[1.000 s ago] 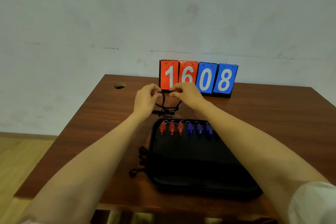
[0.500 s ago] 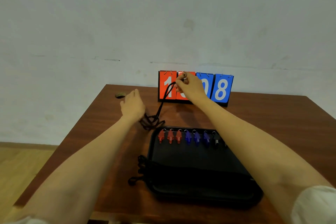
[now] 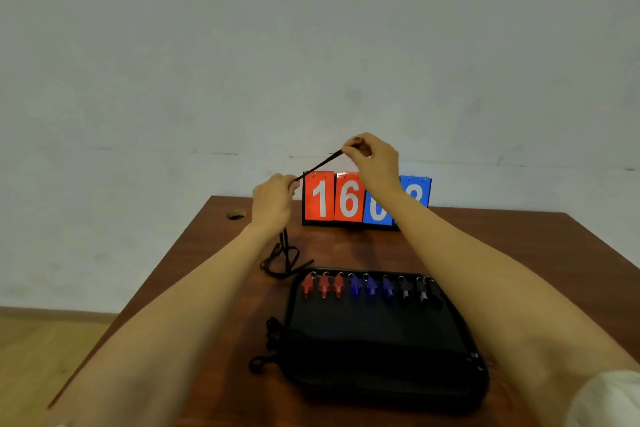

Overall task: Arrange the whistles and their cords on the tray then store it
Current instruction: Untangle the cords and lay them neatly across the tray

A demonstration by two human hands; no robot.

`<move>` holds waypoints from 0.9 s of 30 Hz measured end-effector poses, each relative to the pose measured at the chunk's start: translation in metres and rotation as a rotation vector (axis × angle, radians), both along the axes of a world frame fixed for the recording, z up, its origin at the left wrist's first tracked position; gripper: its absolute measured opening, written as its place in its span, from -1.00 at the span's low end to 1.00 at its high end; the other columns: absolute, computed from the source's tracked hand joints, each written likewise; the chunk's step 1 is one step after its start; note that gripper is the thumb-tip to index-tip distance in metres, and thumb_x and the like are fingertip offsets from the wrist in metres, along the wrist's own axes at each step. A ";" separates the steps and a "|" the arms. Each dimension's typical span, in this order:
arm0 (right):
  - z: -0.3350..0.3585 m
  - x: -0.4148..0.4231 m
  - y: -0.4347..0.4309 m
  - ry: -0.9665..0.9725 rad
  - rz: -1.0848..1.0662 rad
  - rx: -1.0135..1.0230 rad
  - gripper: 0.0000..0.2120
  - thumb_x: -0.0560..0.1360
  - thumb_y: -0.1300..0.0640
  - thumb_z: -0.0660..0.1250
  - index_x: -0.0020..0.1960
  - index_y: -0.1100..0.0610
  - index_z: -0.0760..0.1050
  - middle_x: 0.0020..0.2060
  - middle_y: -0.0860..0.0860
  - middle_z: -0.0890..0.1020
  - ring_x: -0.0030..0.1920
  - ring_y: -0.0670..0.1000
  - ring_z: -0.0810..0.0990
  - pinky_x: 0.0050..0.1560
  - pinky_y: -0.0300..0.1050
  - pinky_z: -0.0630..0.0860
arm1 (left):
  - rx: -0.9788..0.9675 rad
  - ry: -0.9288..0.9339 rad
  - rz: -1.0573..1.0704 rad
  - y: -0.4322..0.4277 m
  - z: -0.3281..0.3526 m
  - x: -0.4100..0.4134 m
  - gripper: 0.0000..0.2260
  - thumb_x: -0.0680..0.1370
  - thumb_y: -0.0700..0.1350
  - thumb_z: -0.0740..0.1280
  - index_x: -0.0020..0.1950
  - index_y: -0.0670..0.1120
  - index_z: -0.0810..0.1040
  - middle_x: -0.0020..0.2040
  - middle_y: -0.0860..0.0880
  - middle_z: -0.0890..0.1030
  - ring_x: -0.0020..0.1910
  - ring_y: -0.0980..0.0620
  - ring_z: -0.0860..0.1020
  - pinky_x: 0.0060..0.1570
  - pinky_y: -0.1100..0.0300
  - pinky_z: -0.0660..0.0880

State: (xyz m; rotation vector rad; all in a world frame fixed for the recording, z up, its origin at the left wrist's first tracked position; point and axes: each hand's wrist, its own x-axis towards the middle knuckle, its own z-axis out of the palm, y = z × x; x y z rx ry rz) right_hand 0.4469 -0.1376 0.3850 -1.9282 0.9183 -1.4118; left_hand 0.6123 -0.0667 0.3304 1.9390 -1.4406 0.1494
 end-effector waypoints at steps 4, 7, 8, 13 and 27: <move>0.031 -0.032 0.000 -0.078 -0.128 -0.022 -0.89 0.53 0.22 0.33 0.01 0.22 0.58 -0.12 -0.01 0.61 -0.12 -0.11 0.53 -0.18 -0.60 0.40 | 0.006 -0.010 0.061 0.015 0.021 0.011 -0.74 0.64 -0.16 0.12 0.17 -0.17 0.57 0.03 -0.20 0.57 0.00 -0.22 0.56 0.01 0.00 0.47; 0.048 -0.059 0.004 -0.129 -0.200 -0.039 -0.89 0.53 0.22 0.31 0.01 0.21 0.58 -0.08 0.07 0.65 -0.10 -0.05 0.55 -0.15 -0.48 0.44 | -0.015 0.006 0.072 0.025 0.036 0.008 -0.73 0.64 -0.17 0.11 0.19 -0.16 0.56 0.05 -0.20 0.53 0.00 -0.20 0.53 -0.08 0.07 0.40; 0.052 -0.069 0.005 -0.137 -0.219 -0.033 -0.88 0.54 0.22 0.31 0.02 0.22 0.58 -0.06 0.09 0.66 -0.10 -0.04 0.55 -0.11 -0.39 0.46 | -0.026 0.006 0.068 0.028 0.040 0.007 -0.73 0.64 -0.18 0.11 0.20 -0.16 0.55 0.05 -0.19 0.53 0.00 -0.19 0.53 -0.08 0.08 0.40; 0.049 -0.119 0.018 0.000 -0.311 0.003 -0.80 0.57 0.17 0.26 0.08 0.24 0.59 0.00 0.13 0.65 -0.05 0.03 0.56 -0.03 -0.19 0.43 | 0.017 -0.020 0.070 0.048 0.044 -0.005 -0.68 0.60 -0.30 0.07 0.27 -0.17 0.51 0.11 -0.18 0.53 0.04 -0.18 0.53 -0.03 0.03 0.44; -0.103 -0.239 0.077 0.508 -0.395 0.467 -0.87 0.41 0.11 0.49 -0.17 0.18 0.61 -0.26 0.04 0.66 -0.16 0.06 0.62 -0.10 -0.04 0.57 | 0.304 0.066 0.053 0.105 -0.079 -0.053 -0.77 0.61 -0.19 0.18 0.15 -0.11 0.60 0.09 -0.17 0.64 0.03 -0.20 0.59 -0.10 0.03 0.51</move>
